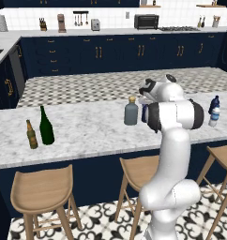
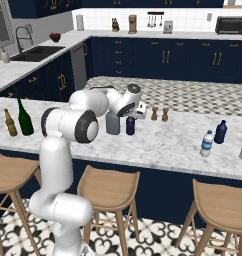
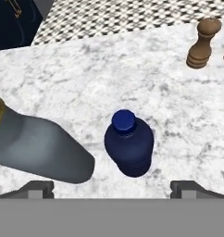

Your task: Move the plastic bottles in the middle to the plastics group, and the glass bottles in the middle to the glass group.

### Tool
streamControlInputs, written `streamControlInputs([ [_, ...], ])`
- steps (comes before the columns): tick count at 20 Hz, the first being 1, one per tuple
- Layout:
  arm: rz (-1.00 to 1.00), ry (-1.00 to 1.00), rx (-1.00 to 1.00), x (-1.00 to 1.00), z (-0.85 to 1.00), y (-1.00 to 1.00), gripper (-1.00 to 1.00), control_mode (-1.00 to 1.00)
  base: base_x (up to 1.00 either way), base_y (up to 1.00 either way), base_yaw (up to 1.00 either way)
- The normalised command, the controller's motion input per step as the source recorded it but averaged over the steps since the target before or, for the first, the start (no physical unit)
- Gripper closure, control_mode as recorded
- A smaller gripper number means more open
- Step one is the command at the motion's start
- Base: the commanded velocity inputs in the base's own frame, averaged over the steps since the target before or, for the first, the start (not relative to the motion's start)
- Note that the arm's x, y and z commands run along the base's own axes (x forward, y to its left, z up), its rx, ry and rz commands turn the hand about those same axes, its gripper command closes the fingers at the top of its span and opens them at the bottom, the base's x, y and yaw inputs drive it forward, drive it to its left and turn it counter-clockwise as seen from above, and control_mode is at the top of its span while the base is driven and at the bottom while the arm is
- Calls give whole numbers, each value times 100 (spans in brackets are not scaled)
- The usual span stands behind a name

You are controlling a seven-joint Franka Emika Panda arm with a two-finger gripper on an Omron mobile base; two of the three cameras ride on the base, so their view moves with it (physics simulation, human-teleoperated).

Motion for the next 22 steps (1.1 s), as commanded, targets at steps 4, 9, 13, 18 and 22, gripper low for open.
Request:
streamControlInputs([
  [4, 0, 3, 0, 34, -23, -1, -100, -100, 0, 0, 0],
  [9, 0, 0, 0, 32, -17, -8, -100, -100, 0, 0, 0],
  [13, 0, 0, 0, 26, -17, 0, -100, -100, 0, 0, 0],
  [18, 0, 0, 0, 13, -19, 0, -100, -100, 0, 0, 0],
  [22, 0, 0, 0, 10, -19, 0, -100, -100, 0, 0, 0],
])
